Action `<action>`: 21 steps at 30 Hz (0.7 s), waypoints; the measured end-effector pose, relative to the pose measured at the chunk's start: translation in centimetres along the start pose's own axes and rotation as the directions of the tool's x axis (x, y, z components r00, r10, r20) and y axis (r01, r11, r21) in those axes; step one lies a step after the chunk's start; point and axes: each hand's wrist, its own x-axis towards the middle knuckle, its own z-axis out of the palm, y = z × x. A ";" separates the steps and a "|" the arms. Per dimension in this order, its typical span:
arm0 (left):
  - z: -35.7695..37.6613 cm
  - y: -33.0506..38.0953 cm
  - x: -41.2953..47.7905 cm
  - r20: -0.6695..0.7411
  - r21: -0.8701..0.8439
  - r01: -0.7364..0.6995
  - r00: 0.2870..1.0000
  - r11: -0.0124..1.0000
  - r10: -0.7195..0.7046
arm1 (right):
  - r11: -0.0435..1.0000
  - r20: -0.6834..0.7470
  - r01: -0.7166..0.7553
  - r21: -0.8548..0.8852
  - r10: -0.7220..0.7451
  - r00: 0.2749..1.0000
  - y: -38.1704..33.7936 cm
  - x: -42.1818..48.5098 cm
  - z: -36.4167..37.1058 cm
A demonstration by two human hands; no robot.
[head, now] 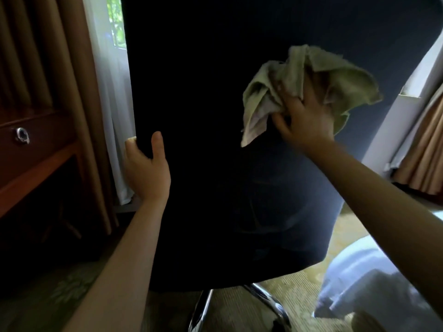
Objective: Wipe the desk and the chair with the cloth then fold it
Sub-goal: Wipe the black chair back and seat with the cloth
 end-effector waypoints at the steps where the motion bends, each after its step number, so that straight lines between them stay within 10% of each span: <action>1: 0.0 -0.1 0.0 -0.001 0.001 -0.002 1.000 1.000 0.002 | 1.000 0.032 0.002 0.005 -0.002 0.999 -0.2 -0.5 0.4; 5: 0.2 -0.2 0.0 -0.009 -0.002 -0.004 1.000 1.000 0.004 | 0.980 0.193 0.173 0.099 -0.190 0.963 -3.6 -5.9 4.5; 9: 0.2 -0.1 -0.1 -0.036 0.052 -0.034 0.999 0.998 0.036 | 0.951 0.715 0.061 0.302 -0.269 0.645 -8.5 -12.2 5.7; 13: 0.1 -0.4 -0.1 -0.031 0.060 -0.044 0.998 0.997 0.046 | 0.922 0.854 0.122 0.368 -0.386 0.349 -10.9 -15.8 5.4; 15: 0.2 -0.5 -0.1 -0.047 0.075 -0.049 0.997 0.996 0.053 | 0.917 0.846 0.034 0.397 -0.380 0.375 -10.9 -15.3 5.1; 18: 0.4 -0.7 -0.1 -0.064 0.088 -0.047 0.997 0.995 0.053 | 0.953 0.735 -0.072 0.293 -0.177 0.655 -8.8 -10.5 3.7; 20: 0.5 -1.0 0.1 -0.059 0.091 -0.028 0.998 0.995 0.034 | 0.978 0.287 -0.004 0.210 -0.058 0.956 -6.0 -6.4 3.3; 21: 0.6 -1.2 0.2 -0.063 0.097 -0.018 0.998 0.995 0.024 | 0.982 0.140 0.008 0.190 -0.036 0.990 -4.4 -5.1 3.1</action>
